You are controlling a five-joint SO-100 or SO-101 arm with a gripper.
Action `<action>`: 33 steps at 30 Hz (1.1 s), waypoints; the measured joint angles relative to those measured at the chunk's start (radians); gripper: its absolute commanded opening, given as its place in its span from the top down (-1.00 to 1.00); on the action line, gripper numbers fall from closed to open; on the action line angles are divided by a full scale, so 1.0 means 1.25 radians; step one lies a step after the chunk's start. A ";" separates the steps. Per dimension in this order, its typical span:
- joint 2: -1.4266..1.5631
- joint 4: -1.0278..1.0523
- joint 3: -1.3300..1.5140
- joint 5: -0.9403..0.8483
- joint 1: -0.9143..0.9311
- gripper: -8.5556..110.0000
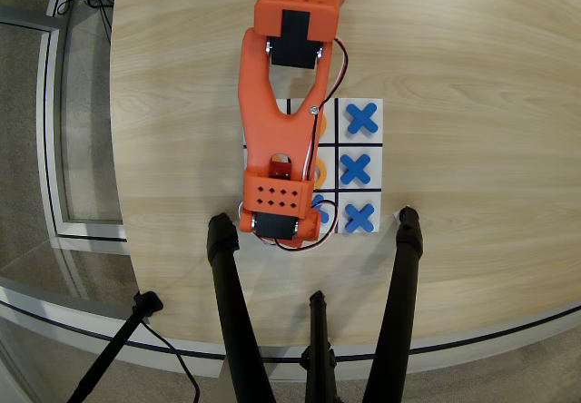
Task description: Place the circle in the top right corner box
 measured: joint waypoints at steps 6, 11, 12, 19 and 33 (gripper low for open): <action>0.000 0.002 -0.001 0.000 0.000 0.77; 0.000 0.007 -0.009 0.000 0.000 0.75; -0.001 0.011 -0.012 0.000 0.000 0.75; -0.002 0.042 -0.036 0.004 0.000 0.71; 0.215 0.212 -0.133 -0.017 0.006 0.71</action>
